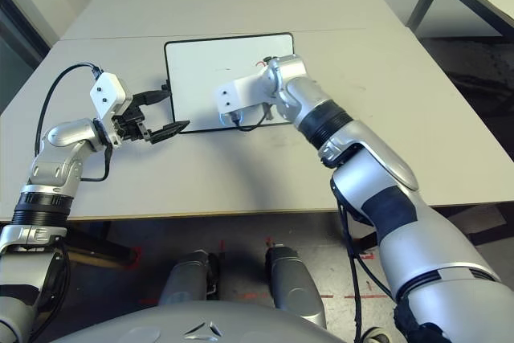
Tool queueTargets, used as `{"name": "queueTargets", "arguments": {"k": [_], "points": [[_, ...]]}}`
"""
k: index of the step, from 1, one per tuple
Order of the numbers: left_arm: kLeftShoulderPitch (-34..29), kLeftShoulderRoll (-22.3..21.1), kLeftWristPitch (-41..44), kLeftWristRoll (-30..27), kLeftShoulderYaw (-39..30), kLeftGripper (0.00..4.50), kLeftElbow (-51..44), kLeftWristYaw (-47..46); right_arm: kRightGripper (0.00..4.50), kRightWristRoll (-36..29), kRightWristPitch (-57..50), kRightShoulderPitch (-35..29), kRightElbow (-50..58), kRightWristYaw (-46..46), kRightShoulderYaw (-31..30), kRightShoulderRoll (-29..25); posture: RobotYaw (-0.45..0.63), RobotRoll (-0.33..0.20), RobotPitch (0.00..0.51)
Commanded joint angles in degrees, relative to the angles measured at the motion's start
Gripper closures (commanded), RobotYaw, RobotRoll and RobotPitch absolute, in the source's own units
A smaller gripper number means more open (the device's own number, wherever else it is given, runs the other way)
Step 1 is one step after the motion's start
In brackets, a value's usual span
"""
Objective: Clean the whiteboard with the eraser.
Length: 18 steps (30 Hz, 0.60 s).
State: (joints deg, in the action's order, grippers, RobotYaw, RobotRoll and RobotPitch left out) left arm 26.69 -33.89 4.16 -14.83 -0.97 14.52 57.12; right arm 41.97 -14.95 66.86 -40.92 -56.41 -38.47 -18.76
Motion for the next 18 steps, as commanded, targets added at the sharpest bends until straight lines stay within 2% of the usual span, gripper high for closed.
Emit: {"name": "queueTargets", "arguments": {"k": [1,7,13,18], "points": [[1.16,0.06,-0.46,0.71,0.72,0.00,1.48,0.55,4.13,-0.01,-1.03,0.31,-2.65,-0.70,0.83,-1.62,-0.10,0.000,0.073],[2.15,0.26,-1.12,0.87,1.05,0.00,2.80,0.94,4.13,-0.25,-1.26,-0.13,-0.62,-2.14,1.34,-2.03,-0.10,0.000,0.071],[2.14,-0.09,-1.13,0.78,0.79,0.00,2.72,1.16,4.13,0.50,-1.94,-5.24,2.97,-1.21,-0.37,0.49,-0.09,0.000,0.073],[1.53,-0.43,-0.92,0.64,0.49,0.00,2.10,1.07,4.13,1.03,-2.10,-6.01,3.32,0.00,-0.29,2.26,-0.08,0.000,0.074]]}}
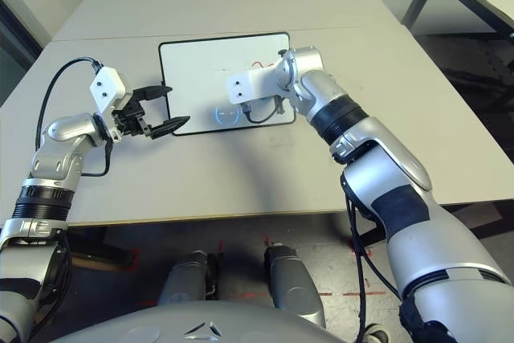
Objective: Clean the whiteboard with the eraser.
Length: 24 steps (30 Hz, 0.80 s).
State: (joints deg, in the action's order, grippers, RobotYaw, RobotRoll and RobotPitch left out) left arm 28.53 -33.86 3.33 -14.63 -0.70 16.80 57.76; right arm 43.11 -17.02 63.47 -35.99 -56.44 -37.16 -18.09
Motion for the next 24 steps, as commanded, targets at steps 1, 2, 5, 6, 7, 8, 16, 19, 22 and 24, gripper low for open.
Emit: {"name": "queueTargets", "arguments": {"k": [1,2,5,6,7,8,16,19,22,24], "points": [[-0.47,-0.51,-0.03,0.43,0.16,0.00,-0.33,0.36,4.13,-0.13,-0.12,-2.69,-1.57,0.21,-1.60,2.22,-0.08,0.000,0.075],[-0.55,-0.55,0.00,0.42,0.12,0.00,-0.39,0.30,4.13,-0.10,-0.18,-2.69,-1.60,0.33,-1.62,2.72,-0.08,0.000,0.075],[-0.74,-0.57,0.06,0.42,0.07,0.00,-0.52,0.19,4.13,0.06,-0.37,-2.63,-1.58,0.58,-1.60,4.10,-0.08,0.000,0.075],[-0.80,-0.56,0.08,0.42,0.08,0.00,-0.58,0.16,4.13,0.10,-0.47,-2.62,-1.47,0.56,-1.62,4.59,-0.08,0.000,0.075],[-0.83,-0.53,0.10,0.42,0.08,0.00,-0.62,0.12,4.13,0.05,-0.59,-2.62,-1.32,0.59,-1.58,5.17,-0.08,0.000,0.075],[-0.83,-0.52,0.12,0.43,0.09,0.00,-0.63,0.10,4.13,0.04,-0.66,-2.62,-1.24,0.59,-1.52,5.51,-0.08,0.000,0.075],[-0.96,-0.48,0.04,0.43,0.00,0.00,-0.66,-0.09,4.13,0.32,-0.75,-2.25,-1.66,1.21,-1.41,7.78,-0.07,0.000,0.073],[-1.09,-0.49,0.04,0.42,-0.04,0.00,-0.74,-0.14,4.13,0.35,-0.52,-2.29,-1.86,1.49,-1.40,7.81,-0.07,0.000,0.072],[-1.16,-0.45,0.06,0.41,-0.06,0.00,-0.80,-0.22,4.13,0.54,-0.20,-2.54,-1.92,1.62,-1.48,7.26,-0.07,0.000,0.071],[-1.15,-0.40,0.04,0.42,-0.03,0.00,-0.77,-0.22,4.13,0.81,-0.16,-2.73,-1.82,1.20,-1.63,6.53,-0.07,0.000,0.071]]}}
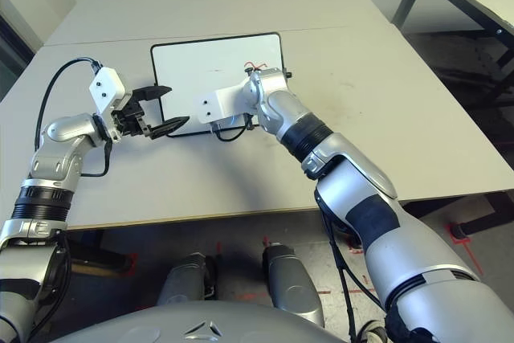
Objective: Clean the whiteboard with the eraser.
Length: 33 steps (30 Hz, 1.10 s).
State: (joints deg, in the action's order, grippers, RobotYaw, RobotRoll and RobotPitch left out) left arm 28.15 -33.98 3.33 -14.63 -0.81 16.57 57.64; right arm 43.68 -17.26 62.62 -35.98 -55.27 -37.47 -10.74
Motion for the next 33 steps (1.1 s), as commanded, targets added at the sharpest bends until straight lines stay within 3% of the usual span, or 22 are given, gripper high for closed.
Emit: {"name": "queueTargets", "arguments": {"k": [1,19,25,33], "points": [[-0.74,-0.26,0.02,0.41,0.08,0.00,-0.52,-0.08,4.13,0.45,0.17,-1.85,-1.98,-0.07,-1.39,-1.33,-0.07,0.000,0.071],[0.32,0.24,-0.43,0.58,0.37,0.00,0.58,0.12,4.13,1.39,2.94,0.82,-5.48,-1.00,-1.41,-10.02,-0.09,0.000,0.066],[0.48,0.22,-0.43,0.61,0.41,0.00,0.67,0.20,4.13,0.57,2.40,0.25,-4.25,-1.67,-0.67,-10.13,-0.09,0.000,0.064],[0.07,-0.28,-0.08,0.49,0.16,0.00,0.18,0.30,4.13,0.63,0.92,-2.39,-1.28,-1.97,-1.87,-5.59,-0.08,0.000,0.072]]}}
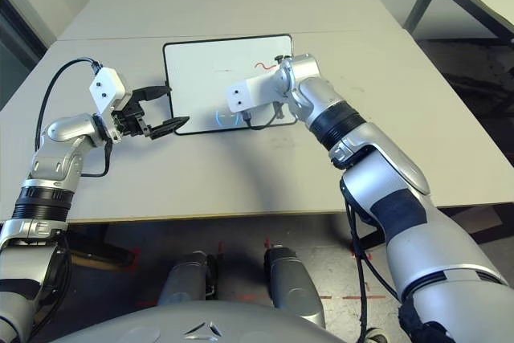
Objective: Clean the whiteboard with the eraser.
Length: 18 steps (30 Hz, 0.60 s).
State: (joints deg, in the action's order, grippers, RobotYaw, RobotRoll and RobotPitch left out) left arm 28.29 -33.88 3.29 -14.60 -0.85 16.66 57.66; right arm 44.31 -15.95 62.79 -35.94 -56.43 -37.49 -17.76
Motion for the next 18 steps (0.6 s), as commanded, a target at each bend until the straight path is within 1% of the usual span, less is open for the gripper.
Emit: {"name": "queueTargets", "arguments": {"k": [1,6,13,18], "points": [[-0.10,-0.40,-0.02,0.45,0.19,0.00,0.06,0.27,4.13,0.08,-0.47,-2.63,-1.21,-0.82,-1.85,1.60,-0.08,0.000,0.072],[-0.39,-0.53,0.16,0.42,0.09,0.00,-0.21,0.14,4.13,0.34,-0.38,-3.38,-0.31,-0.58,-2.44,4.08,-0.07,0.000,0.075],[-0.25,-0.29,-0.02,0.52,0.24,0.00,0.05,0.11,4.13,0.63,-0.56,-4.11,0.97,-0.48,-2.71,6.04,-0.08,0.000,0.069],[-0.15,-0.17,-0.05,0.50,0.33,0.00,0.10,0.17,4.13,0.65,-0.63,-3.20,1.22,-0.85,-2.00,4.97,-0.08,0.000,0.069]]}}
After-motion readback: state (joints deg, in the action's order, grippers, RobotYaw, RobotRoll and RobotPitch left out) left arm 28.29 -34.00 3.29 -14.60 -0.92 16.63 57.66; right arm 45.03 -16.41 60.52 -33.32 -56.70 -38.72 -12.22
